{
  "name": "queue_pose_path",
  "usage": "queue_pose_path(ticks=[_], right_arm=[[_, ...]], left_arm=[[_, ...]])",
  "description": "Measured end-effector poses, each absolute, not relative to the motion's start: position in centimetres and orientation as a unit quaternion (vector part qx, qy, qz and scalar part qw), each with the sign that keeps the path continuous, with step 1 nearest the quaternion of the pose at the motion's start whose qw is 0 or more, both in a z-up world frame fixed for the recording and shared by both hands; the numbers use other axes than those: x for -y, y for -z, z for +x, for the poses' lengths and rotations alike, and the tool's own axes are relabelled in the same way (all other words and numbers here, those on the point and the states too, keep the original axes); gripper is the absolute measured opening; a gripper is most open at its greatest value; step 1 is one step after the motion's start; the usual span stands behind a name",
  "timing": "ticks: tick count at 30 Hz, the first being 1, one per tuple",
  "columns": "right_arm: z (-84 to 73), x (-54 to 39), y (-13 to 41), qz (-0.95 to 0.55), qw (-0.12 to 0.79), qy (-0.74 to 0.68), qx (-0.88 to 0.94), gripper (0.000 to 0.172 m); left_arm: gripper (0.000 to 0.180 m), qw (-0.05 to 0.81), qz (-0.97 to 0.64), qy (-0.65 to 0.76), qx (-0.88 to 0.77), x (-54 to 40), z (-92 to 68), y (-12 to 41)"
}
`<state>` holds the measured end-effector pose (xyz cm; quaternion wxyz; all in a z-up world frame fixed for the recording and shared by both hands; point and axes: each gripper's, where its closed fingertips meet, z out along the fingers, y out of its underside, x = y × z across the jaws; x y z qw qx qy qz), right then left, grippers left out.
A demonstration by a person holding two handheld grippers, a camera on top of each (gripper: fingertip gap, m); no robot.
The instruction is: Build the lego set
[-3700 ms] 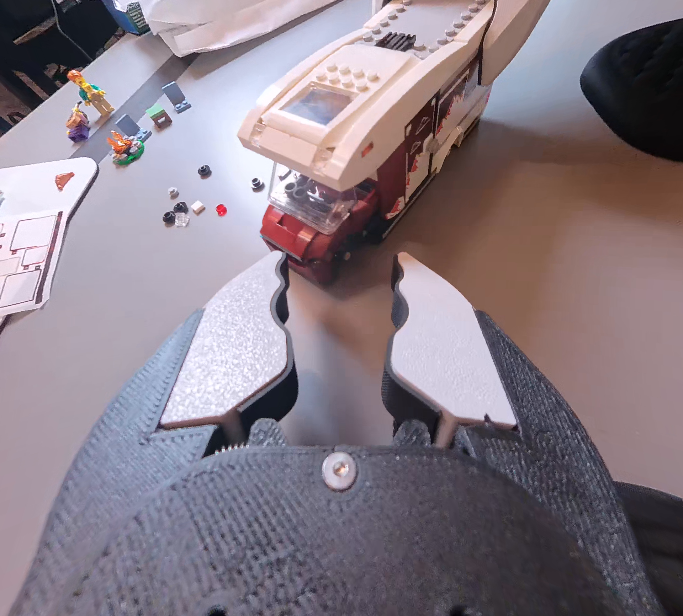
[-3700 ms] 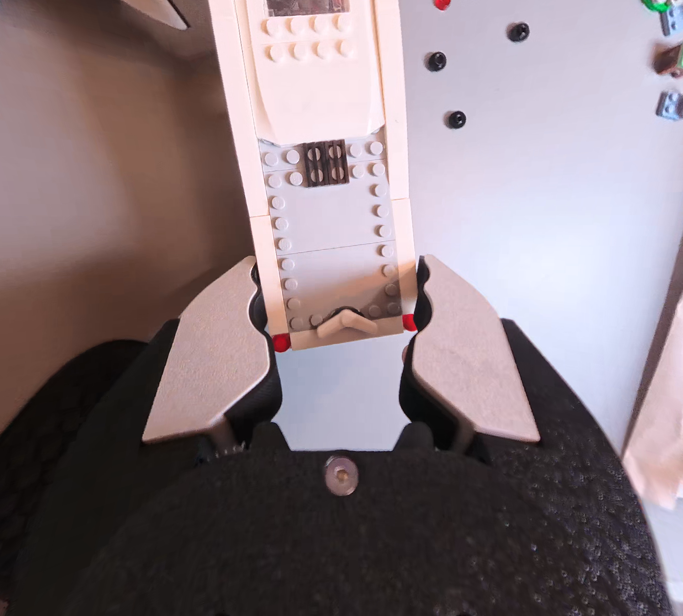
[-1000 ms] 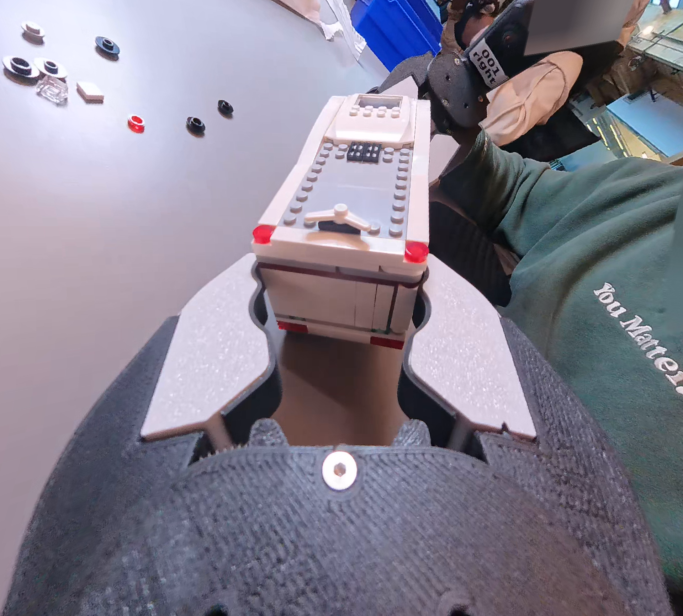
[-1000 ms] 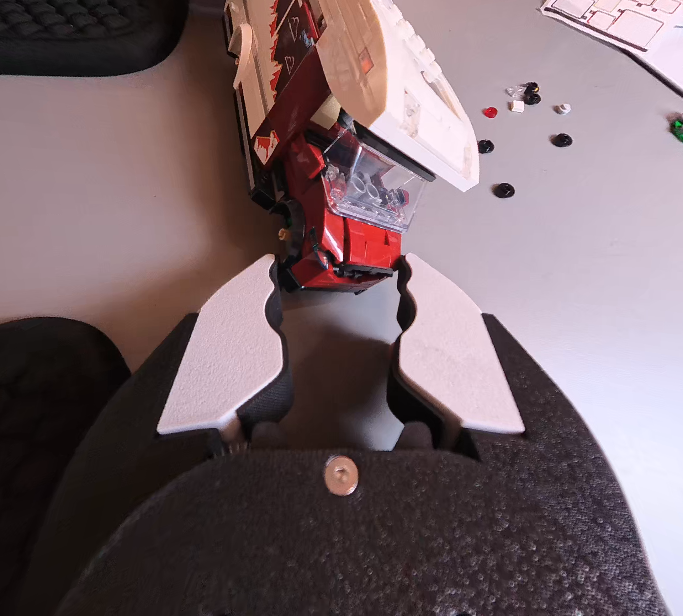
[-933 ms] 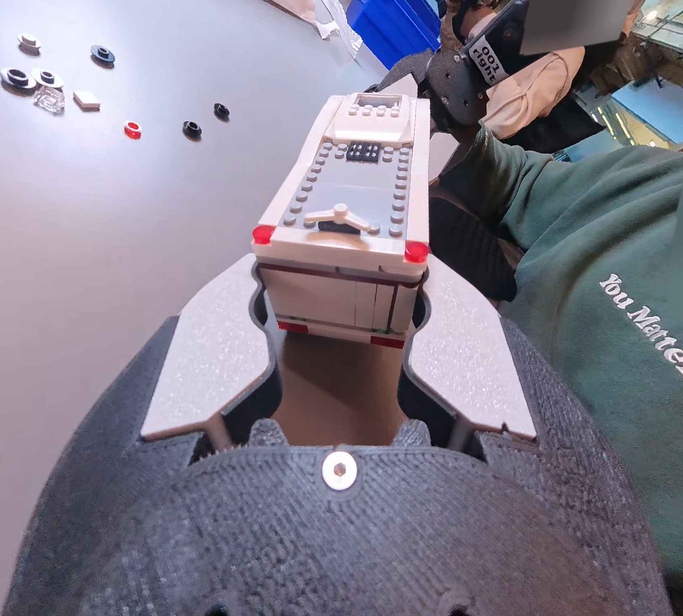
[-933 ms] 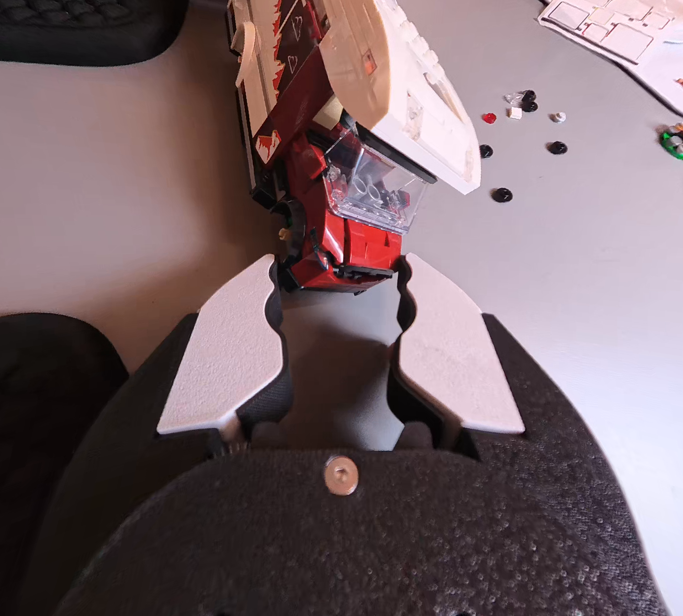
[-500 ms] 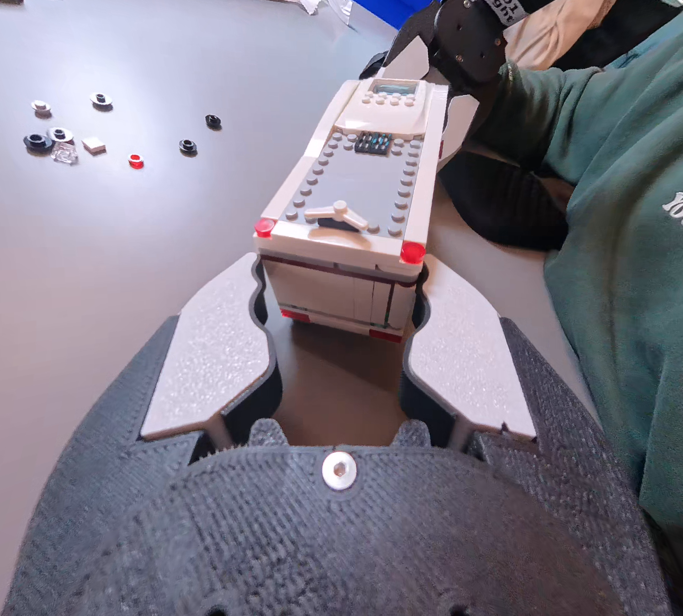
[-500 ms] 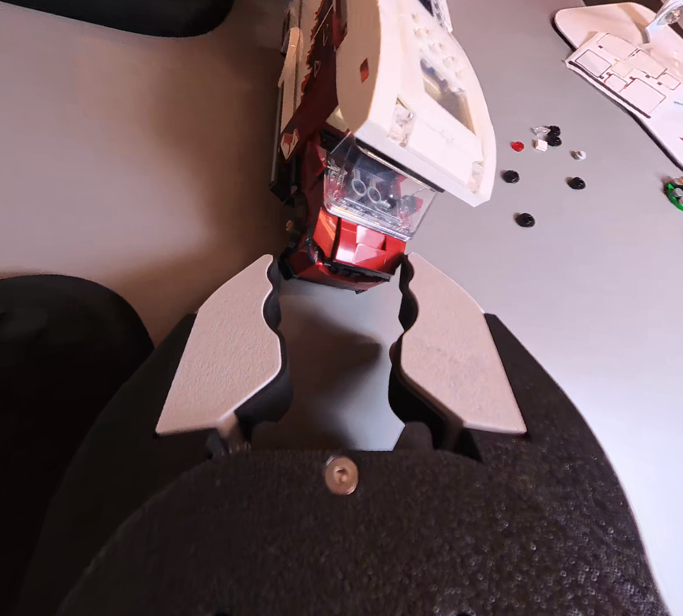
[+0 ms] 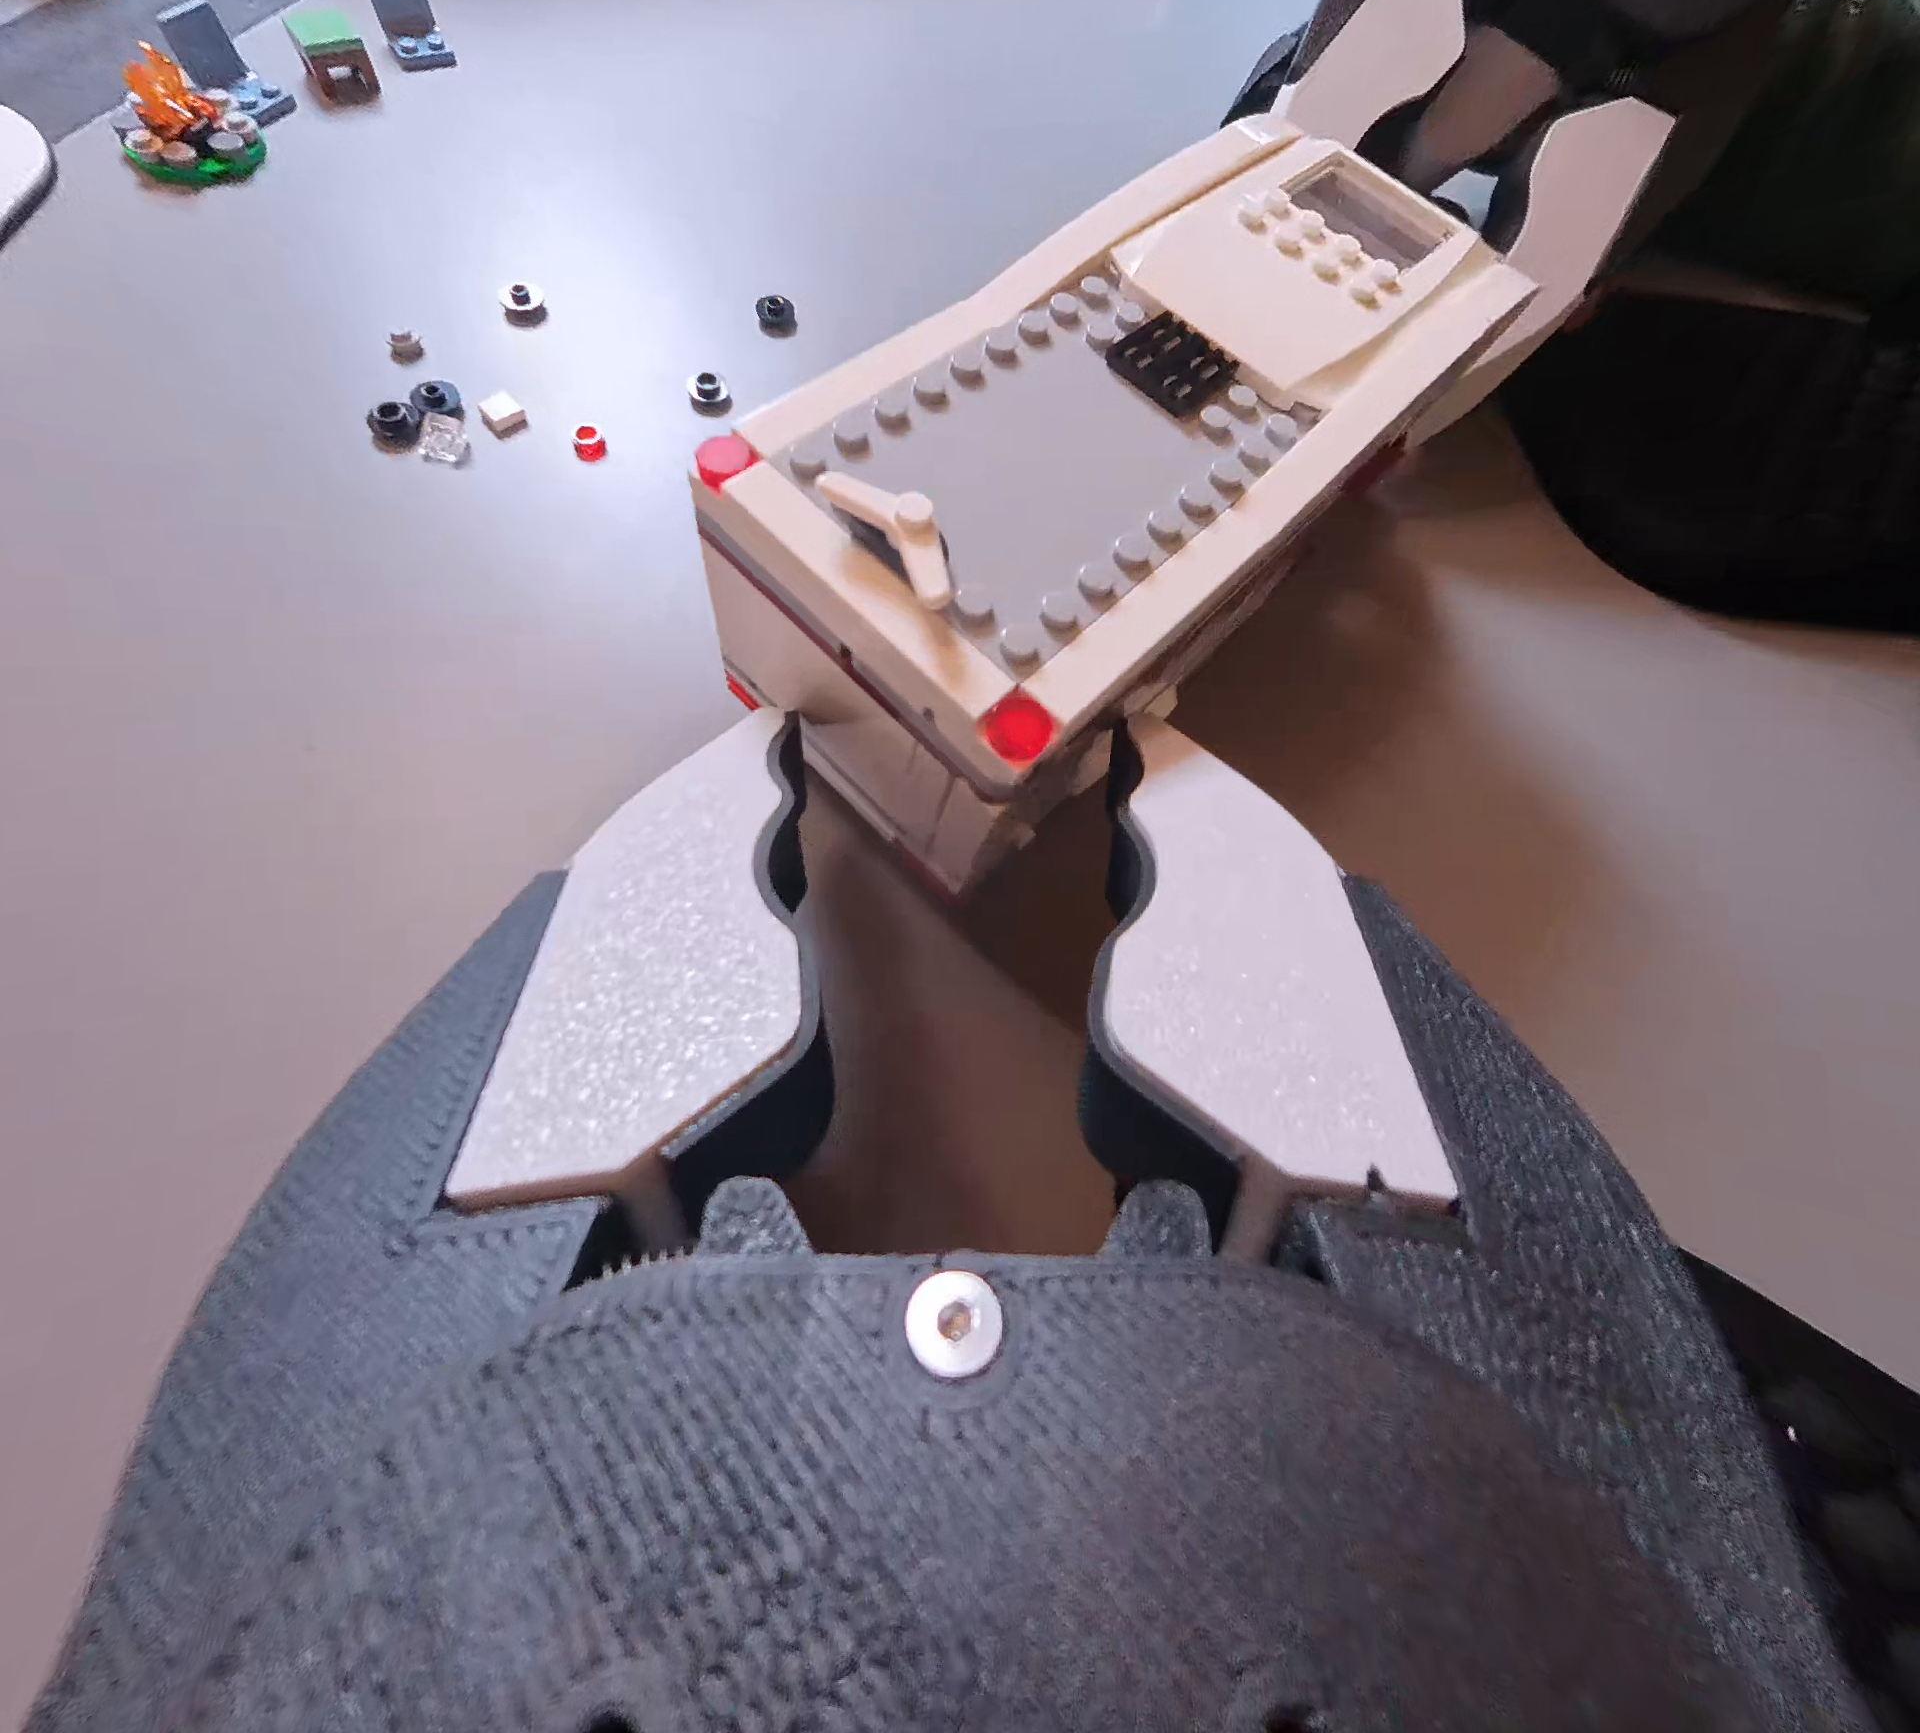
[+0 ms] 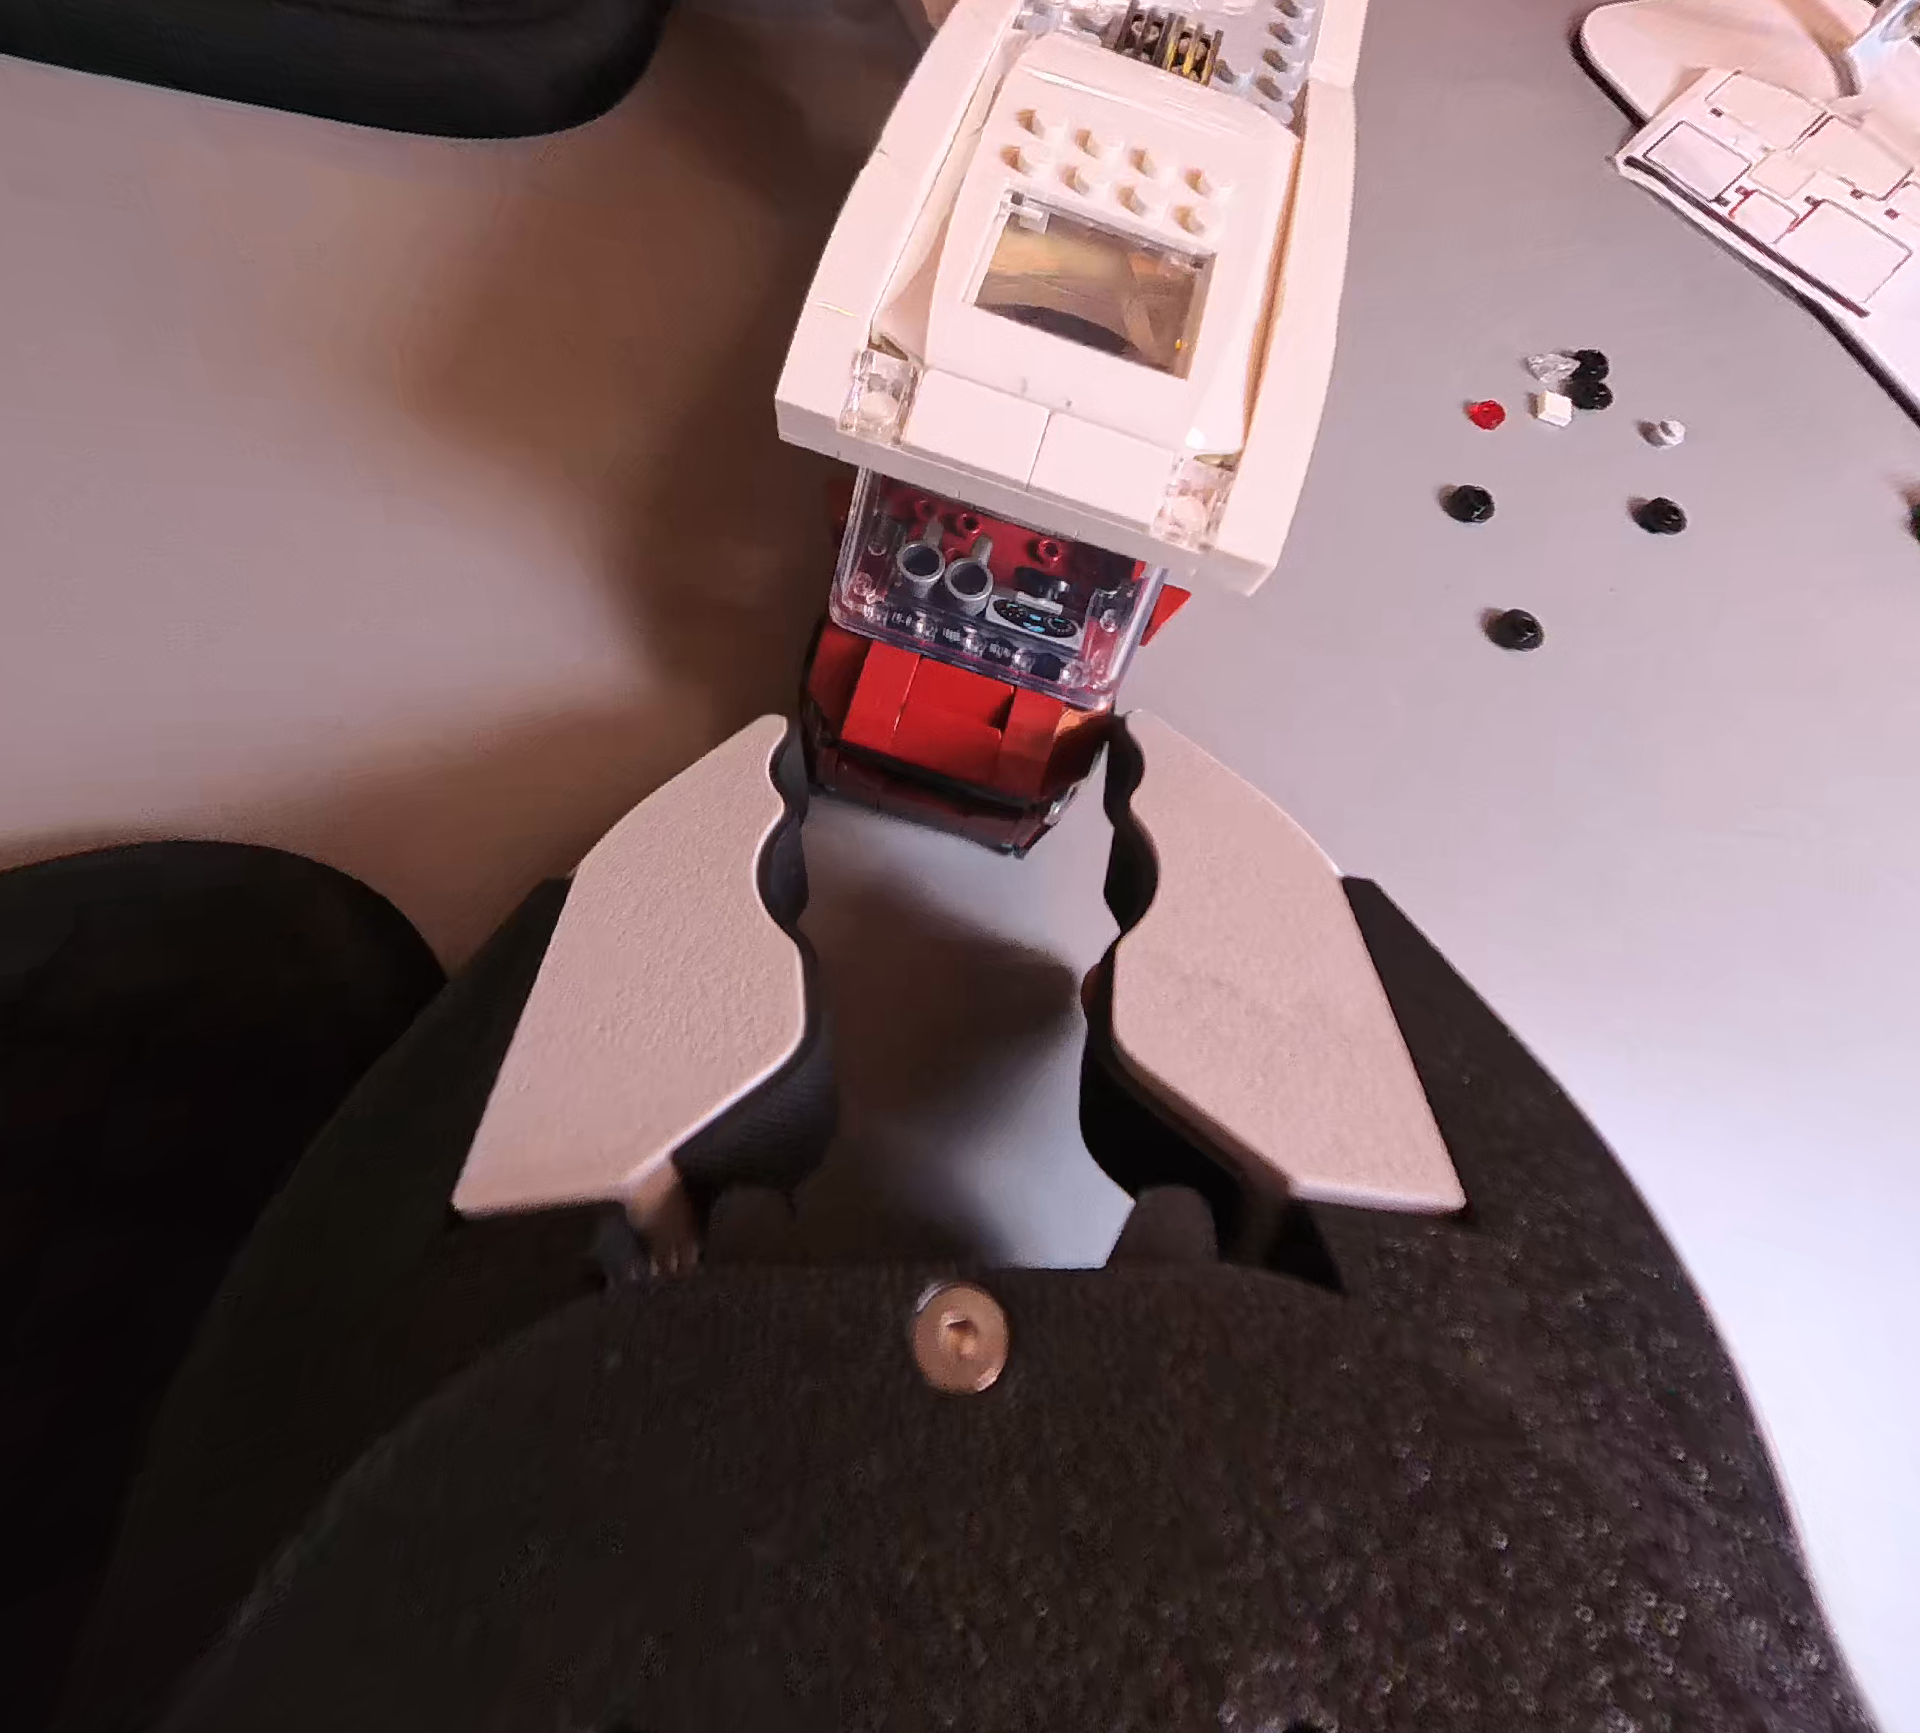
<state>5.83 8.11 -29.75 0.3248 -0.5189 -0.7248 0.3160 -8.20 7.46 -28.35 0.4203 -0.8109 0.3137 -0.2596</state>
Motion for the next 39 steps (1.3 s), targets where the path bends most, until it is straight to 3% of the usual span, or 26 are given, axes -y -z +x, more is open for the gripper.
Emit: queue_pose_path(ticks=[16,28,39], right_arm=[[4.5,-9.3,29.9,-0.579,0.347,-0.283,0.682,0.056],[1.7,-8.9,29.8,-0.611,0.367,-0.256,0.653,0.056],[0.4,-8.4,29.9,-0.593,0.376,-0.251,0.666,0.056]], left_arm=[[0.048,0.470,-0.815,0.183,-0.286,-8.7,-9.3,28.2],[0.063,0.486,-0.828,0.110,-0.257,-9.8,-11.4,28.3],[0.063,0.510,-0.825,0.113,-0.216,-10.2,-12.6,28.0]])
